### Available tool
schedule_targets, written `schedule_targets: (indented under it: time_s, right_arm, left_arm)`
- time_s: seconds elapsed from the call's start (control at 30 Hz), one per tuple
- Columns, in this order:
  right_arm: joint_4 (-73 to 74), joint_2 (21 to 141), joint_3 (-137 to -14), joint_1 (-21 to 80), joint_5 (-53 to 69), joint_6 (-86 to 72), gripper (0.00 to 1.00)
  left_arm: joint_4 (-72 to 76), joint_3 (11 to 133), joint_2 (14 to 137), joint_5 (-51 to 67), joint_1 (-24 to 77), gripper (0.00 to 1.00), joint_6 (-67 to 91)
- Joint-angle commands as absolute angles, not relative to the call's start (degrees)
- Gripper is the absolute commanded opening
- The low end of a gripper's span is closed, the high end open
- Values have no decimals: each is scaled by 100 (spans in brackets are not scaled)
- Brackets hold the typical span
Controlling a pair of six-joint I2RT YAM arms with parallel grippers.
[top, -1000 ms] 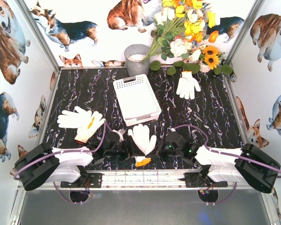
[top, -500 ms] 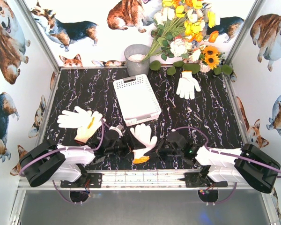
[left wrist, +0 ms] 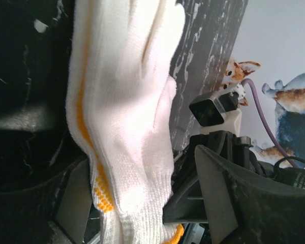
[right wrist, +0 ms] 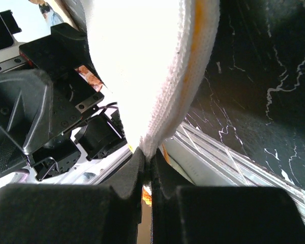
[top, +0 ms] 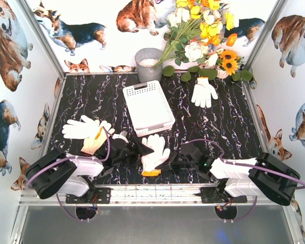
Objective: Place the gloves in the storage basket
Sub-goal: Pick up the glove from the center of the board.
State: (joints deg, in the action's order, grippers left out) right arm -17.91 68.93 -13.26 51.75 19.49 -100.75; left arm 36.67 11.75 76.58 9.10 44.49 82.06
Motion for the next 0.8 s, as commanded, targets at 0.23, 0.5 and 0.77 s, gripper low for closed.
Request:
schedule_targets:
  time_s: [0.23, 0.5, 0.77]
  right_arm:
    - [-2035, 6946, -1318, 5212, 1752, -10029, 0]
    - [-1888, 6936, -1307, 5212, 1104, -10042, 16]
    - [-1845, 7055, -1303, 5212, 579, -9985, 46]
  left_arm:
    - [4124, 1563, 8231, 1110, 4353, 40, 8007]
    - [3314, 1585, 7817, 977, 4351, 0, 8147]
    - [2999, 1620, 7668, 975, 4352, 0, 8243]
